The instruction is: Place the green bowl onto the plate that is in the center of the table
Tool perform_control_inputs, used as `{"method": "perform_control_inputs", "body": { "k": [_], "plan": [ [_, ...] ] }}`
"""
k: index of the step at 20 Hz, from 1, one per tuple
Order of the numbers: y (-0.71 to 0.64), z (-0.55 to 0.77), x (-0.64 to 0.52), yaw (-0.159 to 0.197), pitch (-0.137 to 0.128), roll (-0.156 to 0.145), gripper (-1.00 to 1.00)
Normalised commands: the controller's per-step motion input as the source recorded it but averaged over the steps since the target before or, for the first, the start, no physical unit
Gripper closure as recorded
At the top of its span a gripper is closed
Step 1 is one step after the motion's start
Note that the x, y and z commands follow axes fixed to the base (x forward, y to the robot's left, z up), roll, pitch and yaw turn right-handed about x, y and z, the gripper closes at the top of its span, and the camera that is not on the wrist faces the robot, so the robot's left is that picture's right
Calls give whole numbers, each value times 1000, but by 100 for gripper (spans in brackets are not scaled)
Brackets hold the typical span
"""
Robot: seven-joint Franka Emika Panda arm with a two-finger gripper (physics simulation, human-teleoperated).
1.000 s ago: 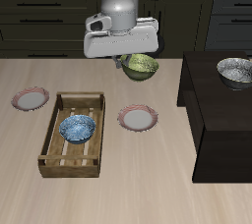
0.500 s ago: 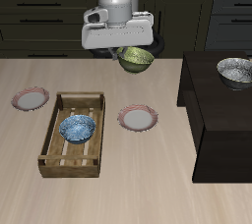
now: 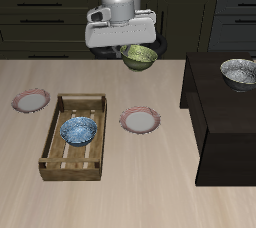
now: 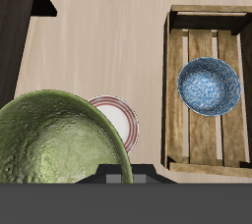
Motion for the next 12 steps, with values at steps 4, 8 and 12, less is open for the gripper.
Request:
{"method": "perform_control_inputs", "body": {
  "k": [4,8,12],
  "plan": [
    [26,-41,-185,-6,-13,7,100],
    [95,-107,-219,-8,11,45,100],
    [17,-75,-159,8,-34,5,100]
  ]
}}
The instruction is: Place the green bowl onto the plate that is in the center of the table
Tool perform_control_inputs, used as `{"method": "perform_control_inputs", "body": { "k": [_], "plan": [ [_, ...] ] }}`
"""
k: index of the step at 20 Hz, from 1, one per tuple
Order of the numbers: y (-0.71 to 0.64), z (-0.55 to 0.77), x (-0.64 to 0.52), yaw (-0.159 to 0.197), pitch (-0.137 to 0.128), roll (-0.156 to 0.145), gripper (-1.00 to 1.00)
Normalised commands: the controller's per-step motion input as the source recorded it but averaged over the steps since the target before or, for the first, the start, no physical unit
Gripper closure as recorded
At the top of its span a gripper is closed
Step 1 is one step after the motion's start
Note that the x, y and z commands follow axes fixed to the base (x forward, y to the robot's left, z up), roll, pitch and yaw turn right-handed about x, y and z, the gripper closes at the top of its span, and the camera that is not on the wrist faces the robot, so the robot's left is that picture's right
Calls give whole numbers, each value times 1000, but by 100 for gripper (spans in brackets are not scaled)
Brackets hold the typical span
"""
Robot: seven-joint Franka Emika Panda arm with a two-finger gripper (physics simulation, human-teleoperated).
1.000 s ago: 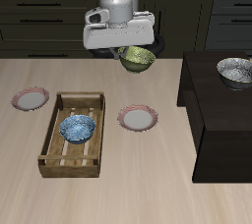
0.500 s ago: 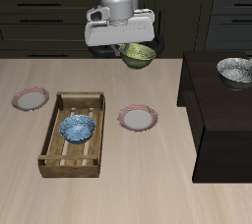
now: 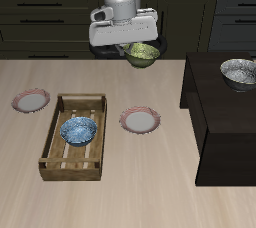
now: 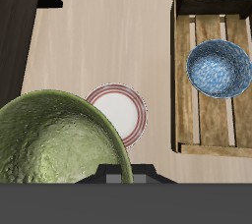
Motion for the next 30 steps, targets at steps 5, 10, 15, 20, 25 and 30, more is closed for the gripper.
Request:
{"method": "perform_control_inputs", "body": {
  "k": [5,10,15,20,25,30],
  "plan": [
    [148,-182,-89,19,-6,74,100],
    [19,-150,155,7,-35,13,100],
    [24,-253,205,-16,15,-19,100],
    [21,-288,280,12,28,-16,100],
    [18,-316,193,17,40,-3,100],
    [-25,-237,160,13,43,-9,100]
  ]
}}
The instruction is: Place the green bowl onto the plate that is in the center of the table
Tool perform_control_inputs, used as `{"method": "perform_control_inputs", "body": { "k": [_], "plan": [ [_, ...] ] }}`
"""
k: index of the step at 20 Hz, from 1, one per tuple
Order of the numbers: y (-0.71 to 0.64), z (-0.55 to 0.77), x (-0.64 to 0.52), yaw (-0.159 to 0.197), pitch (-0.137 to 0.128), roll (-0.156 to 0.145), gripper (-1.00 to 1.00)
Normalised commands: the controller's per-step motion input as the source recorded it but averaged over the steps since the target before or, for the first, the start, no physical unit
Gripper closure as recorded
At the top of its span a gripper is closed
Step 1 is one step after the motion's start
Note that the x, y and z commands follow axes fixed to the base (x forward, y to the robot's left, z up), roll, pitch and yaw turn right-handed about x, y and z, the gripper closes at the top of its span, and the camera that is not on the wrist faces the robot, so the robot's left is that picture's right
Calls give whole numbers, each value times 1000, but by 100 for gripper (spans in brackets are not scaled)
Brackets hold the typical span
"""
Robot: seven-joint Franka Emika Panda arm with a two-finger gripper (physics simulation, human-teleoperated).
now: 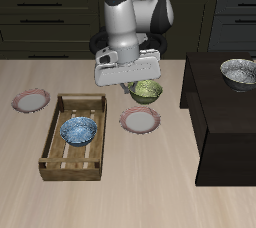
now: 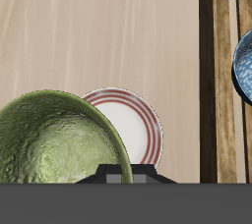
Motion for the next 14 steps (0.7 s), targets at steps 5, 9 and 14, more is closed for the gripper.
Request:
{"method": "perform_control_inputs", "body": {
  "k": [5,9,14],
  "plan": [
    [-47,-274,192,15,47,-5,100],
    [17,-303,204,23,56,-2,100],
    [69,-282,70,53,36,12,100]
  ]
}}
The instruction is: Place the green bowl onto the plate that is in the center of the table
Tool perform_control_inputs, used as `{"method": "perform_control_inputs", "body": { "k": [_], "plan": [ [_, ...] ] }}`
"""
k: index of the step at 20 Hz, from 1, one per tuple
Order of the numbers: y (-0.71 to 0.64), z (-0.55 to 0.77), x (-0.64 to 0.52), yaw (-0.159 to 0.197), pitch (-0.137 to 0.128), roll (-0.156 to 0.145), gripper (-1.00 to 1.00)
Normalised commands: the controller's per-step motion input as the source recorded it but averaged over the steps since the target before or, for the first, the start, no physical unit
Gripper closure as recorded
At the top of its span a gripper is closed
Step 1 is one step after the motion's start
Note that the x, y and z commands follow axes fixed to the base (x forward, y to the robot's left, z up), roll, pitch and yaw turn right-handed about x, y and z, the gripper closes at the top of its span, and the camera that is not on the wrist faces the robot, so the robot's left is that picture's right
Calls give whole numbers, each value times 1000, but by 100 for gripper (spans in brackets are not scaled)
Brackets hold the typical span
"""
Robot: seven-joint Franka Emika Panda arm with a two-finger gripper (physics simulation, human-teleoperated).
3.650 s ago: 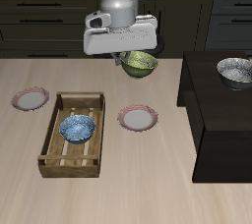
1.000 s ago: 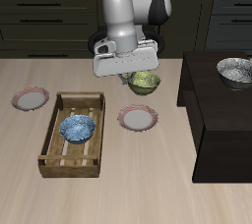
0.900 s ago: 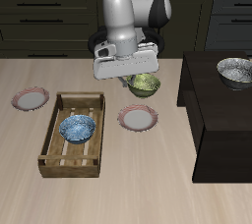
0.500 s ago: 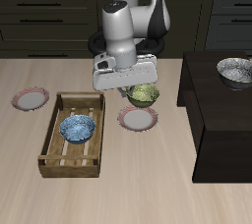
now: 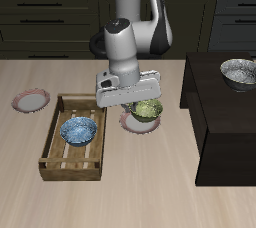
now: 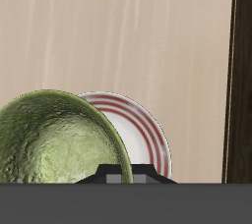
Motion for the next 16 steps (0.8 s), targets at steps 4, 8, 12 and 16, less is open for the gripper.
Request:
{"method": "perform_control_inputs", "body": {
  "k": [4,8,12,16],
  "plan": [
    [26,-324,-90,10,116,-1,-100],
    [0,-37,-154,12,20,26,-100],
    [33,71,-111,19,-13,28,-100],
    [28,356,-174,49,-98,-4,-100]
  ]
}}
